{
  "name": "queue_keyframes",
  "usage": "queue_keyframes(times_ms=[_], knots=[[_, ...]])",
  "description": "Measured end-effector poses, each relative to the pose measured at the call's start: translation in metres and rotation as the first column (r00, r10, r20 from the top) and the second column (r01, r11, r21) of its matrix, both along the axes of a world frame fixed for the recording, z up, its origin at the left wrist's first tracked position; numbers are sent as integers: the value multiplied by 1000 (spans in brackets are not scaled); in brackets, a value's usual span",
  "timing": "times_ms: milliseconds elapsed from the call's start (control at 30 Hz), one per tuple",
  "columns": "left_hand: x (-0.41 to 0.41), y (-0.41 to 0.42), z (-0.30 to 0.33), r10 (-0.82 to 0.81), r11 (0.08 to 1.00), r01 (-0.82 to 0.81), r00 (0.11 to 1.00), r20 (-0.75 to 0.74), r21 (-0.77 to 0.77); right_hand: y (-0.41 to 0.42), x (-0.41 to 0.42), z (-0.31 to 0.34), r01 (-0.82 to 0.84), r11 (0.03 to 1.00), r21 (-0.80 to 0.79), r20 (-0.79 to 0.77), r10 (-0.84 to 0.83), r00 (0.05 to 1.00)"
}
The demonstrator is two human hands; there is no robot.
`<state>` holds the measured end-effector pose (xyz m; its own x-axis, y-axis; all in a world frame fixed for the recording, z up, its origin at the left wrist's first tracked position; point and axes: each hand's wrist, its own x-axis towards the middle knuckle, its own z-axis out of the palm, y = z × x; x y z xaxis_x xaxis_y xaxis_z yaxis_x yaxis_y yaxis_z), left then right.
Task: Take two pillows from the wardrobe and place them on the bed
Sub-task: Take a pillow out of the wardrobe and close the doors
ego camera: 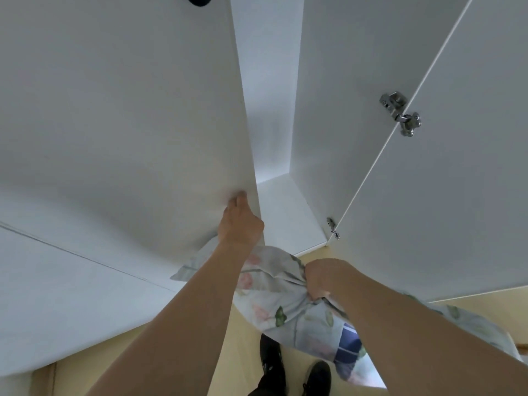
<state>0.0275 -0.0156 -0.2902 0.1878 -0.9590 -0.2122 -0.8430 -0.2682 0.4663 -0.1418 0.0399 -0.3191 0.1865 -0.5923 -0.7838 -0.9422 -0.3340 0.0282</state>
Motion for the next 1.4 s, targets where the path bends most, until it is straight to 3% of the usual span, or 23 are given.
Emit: queue_keyframes(times_ms=[267,467,700,900,1067,1233,1333,1400], knots=[[-15,23,-5,-312,944,288,937,154,161,25,-31,2,85,995,47,-37,-83,996],[-73,41,-15,-547,835,512,809,213,200,56,-81,4,203,973,108,-72,-196,978],[-160,62,-26,-750,654,747,619,233,121,106,-153,9,298,947,120,-87,-289,953],[-248,93,-23,-913,391,919,379,149,54,166,-226,7,483,871,92,-138,-469,872],[-313,116,-21,-963,189,981,177,203,37,211,-278,-13,693,713,107,-172,-673,719],[-375,128,-15,-902,-3,984,-81,424,180,249,-316,-27,809,582,86,-194,-786,587],[-406,140,-11,-840,-58,956,-203,503,288,271,-334,-31,869,487,87,-206,-845,494],[-422,147,-8,-759,-45,948,-238,606,316,283,-341,-31,904,424,61,-204,-881,427]])
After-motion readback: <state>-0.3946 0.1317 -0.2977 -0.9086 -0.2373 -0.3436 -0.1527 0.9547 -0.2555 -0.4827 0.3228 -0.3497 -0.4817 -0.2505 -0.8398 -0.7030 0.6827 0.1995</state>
